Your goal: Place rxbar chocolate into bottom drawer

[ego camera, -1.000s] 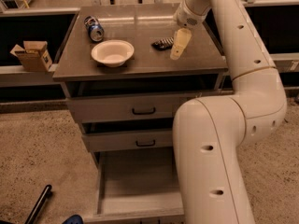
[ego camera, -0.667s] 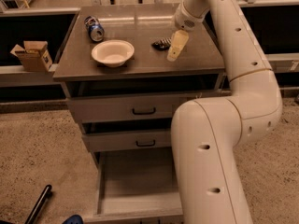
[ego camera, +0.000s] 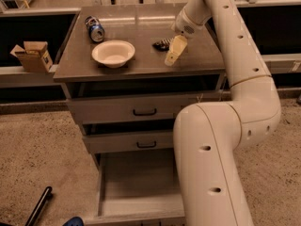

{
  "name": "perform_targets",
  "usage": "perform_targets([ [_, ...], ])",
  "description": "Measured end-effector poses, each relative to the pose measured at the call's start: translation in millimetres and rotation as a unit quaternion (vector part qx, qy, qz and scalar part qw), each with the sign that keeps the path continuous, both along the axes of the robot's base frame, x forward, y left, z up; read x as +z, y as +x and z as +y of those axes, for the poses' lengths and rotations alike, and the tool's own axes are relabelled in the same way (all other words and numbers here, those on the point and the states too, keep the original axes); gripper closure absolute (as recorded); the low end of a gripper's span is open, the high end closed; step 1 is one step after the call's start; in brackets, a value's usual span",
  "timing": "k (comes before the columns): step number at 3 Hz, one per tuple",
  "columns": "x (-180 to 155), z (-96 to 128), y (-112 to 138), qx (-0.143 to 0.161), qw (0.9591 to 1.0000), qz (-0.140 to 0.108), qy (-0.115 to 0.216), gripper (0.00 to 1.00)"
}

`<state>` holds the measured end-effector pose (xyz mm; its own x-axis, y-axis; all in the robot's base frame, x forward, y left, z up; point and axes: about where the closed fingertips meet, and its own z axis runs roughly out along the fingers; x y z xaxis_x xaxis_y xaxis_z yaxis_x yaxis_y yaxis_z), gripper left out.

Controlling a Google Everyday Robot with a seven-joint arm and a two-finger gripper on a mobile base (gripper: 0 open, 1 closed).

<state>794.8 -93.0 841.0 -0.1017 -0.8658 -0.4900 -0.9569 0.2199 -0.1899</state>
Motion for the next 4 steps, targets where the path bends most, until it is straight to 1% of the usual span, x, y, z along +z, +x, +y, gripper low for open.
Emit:
perform_targets([
  [1, 2.5, 7.3, 4.0, 0.001, 0.9994, -0.007, 0.032, 0.0],
  [2, 5.8, 16.8, 10.7, 0.002, 0.998, -0.018, 0.061, 0.0],
  [3, 1.4, 17.1, 19.6, -0.016, 0.9972, -0.021, 0.07, 0.0],
  [4, -6.3, 10.4, 32.7, -0.056, 0.9951, -0.02, 0.079, 0.0],
])
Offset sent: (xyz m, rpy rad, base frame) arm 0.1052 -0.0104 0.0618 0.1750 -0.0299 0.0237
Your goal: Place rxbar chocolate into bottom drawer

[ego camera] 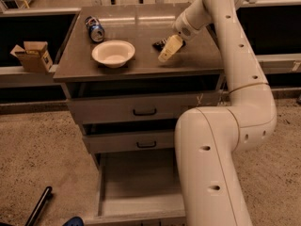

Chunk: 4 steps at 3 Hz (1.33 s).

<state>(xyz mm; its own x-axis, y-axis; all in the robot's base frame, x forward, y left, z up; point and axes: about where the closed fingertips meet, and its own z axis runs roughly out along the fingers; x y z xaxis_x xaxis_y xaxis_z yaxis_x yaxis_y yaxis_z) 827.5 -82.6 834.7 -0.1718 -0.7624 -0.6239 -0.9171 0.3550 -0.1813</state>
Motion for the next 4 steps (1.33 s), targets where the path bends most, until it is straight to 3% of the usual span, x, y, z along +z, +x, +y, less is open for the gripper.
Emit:
perform_targets([
  [3, -8.4, 3.4, 0.9, -0.01, 0.9992, 0.016, 0.034, 0.0],
  [4, -9.3, 17.8, 8.7, -0.012, 0.9985, 0.012, 0.052, 0.0],
])
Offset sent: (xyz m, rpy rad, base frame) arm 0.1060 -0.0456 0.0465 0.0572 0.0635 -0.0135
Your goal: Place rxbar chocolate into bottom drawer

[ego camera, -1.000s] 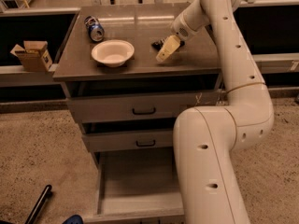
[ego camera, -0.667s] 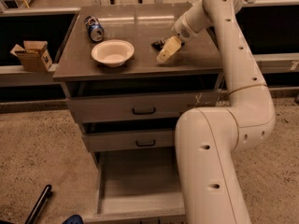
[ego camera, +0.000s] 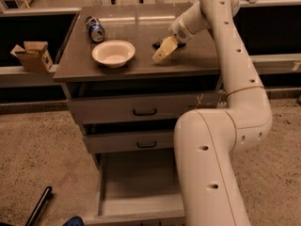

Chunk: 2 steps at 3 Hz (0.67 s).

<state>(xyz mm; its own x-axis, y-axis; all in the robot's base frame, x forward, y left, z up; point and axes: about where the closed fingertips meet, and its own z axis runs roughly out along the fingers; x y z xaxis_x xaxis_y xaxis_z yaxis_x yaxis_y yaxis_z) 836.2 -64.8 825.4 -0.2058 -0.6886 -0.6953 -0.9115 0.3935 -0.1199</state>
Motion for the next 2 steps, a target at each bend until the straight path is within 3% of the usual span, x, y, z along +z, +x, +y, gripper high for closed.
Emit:
perform_targets([
  [1, -0.1, -0.3, 1.9, -0.007, 0.9999, 0.001, 0.008, 0.0],
  [2, -0.6, -2.0, 10.8, -0.036, 0.9982, 0.009, 0.047, 0.0],
])
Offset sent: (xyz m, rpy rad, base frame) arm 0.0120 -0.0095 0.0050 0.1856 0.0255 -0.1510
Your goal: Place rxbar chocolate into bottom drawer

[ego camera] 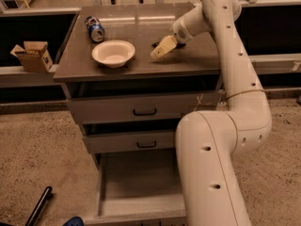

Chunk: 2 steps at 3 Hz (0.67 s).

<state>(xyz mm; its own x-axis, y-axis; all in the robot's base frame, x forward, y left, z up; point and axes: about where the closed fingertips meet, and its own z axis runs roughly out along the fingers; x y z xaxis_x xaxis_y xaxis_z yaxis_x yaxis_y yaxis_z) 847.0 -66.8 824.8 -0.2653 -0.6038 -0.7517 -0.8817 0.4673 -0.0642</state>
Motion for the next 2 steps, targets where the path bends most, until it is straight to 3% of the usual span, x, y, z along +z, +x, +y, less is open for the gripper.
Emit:
perform_targets([
  [1, 0.3, -8.5, 12.6, -0.043, 0.9986, 0.007, 0.03, 0.0],
  [2, 1.3, -18.9, 18.5, -0.064, 0.9973, 0.004, 0.035, 0.0],
])
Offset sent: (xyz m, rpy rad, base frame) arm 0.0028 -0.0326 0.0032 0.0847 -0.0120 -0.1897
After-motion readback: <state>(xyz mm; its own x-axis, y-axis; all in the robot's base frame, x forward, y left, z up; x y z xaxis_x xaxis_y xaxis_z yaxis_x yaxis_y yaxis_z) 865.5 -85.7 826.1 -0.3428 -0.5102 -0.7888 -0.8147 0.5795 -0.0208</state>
